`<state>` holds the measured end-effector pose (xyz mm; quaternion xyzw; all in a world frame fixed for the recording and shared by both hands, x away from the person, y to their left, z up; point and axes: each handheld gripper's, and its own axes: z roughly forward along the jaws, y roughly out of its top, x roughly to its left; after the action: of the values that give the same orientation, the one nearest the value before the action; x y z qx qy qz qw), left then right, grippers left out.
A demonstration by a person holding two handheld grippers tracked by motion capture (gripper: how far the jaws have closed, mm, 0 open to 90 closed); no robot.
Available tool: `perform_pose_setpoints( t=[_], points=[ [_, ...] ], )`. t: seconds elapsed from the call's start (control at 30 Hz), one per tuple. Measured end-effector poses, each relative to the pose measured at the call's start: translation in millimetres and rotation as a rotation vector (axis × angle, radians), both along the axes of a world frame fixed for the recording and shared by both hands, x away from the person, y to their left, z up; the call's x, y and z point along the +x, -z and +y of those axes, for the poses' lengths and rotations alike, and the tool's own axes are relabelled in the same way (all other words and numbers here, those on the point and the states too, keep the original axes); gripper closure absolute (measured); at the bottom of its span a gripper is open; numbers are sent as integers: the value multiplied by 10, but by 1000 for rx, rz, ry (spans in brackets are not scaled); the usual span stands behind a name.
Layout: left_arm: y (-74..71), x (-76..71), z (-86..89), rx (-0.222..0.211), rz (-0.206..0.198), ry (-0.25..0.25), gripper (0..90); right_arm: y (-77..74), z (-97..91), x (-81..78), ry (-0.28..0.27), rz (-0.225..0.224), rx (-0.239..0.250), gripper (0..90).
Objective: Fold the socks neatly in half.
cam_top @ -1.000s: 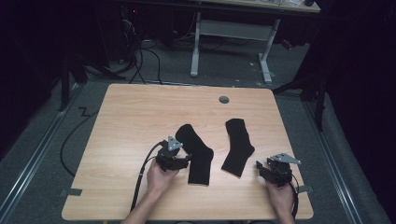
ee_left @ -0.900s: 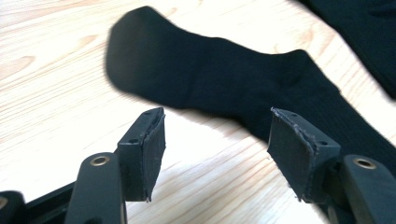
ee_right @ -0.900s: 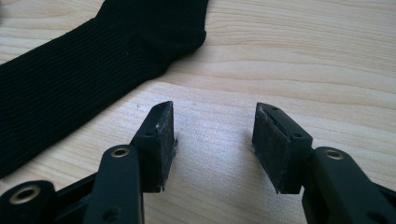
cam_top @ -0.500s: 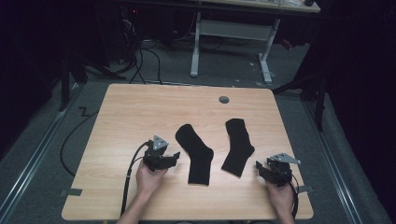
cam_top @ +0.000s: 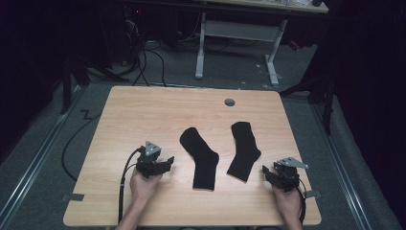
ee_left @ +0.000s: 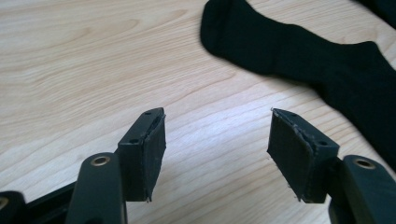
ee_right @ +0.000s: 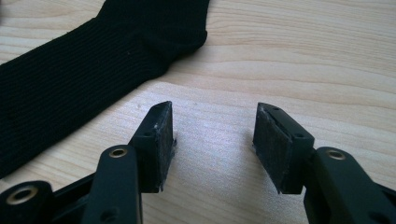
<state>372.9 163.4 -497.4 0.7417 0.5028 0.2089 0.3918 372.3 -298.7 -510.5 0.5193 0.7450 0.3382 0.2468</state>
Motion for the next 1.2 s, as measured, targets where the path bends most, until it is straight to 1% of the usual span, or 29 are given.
perform_pose_setpoints(
  t=[0.03, 0.13, 0.23, 0.3, 0.33, 0.4, 0.53, 0.6, 0.7, 0.77, 0.83, 0.9, 1.0, 1.07, 1.17, 1.2],
  points=[
    [8, -1, 13, 0, 5, -1, 372, 0, 0, 0, 0, 0, 0, 480],
    [37, -17, 56, 27, 10, -14, 372, 0, 1, 1, -4, -2, 0, 490],
    [68, -32, 115, 49, 5, -27, 372, 0, 1, 1, -9, -3, 0, 496],
    [101, -34, 164, 50, 14, -43, 372, 0, 1, 1, -9, -3, 1, 495],
    [112, -40, 186, 43, 12, -48, 372, 0, 0, 1, -8, -2, 1, 498],
    [112, -53, 218, 42, 13, -57, 375, -1, -4, 0, -14, -2, 6, 520],
    [113, -65, 275, 63, 12, -69, 372, -4, -29, 15, -15, -2, 18, 572],
    [116, -73, 293, 59, 10, -77, 369, -9, -34, 27, -12, 2, 20, 591],
    [118, -75, 297, 58, 10, -78, 360, -37, -8, 40, -24, 3, 12, 613],
    [118, -76, 278, 78, 9, -77, 347, -71, 17, 52, -30, -4, 9, 628],
    [121, -79, 245, 110, 6, -70, 329, -110, 46, 79, -32, -5, 8, 642],
    [120, -79, 248, 107, 8, -69, 316, -148, 77, 115, -40, -5, 18, 651],
    [121, -79, 246, 108, 8, -69, 312, -201, 153, 175, -54, -3, 10, 658],
    [121, -79, 246, 108, 8, -68, 310, -226, 192, 215, -55, 1, 20, 661],
    [121, -78, 246, 109, 9, -65, 306, -252, 259, 270, -60, 5, 10, 665],
    [121, -78, 247, 109, 9, -65, 305, -259, 287, 291, -62, -2, 12, 665]
  ],
)
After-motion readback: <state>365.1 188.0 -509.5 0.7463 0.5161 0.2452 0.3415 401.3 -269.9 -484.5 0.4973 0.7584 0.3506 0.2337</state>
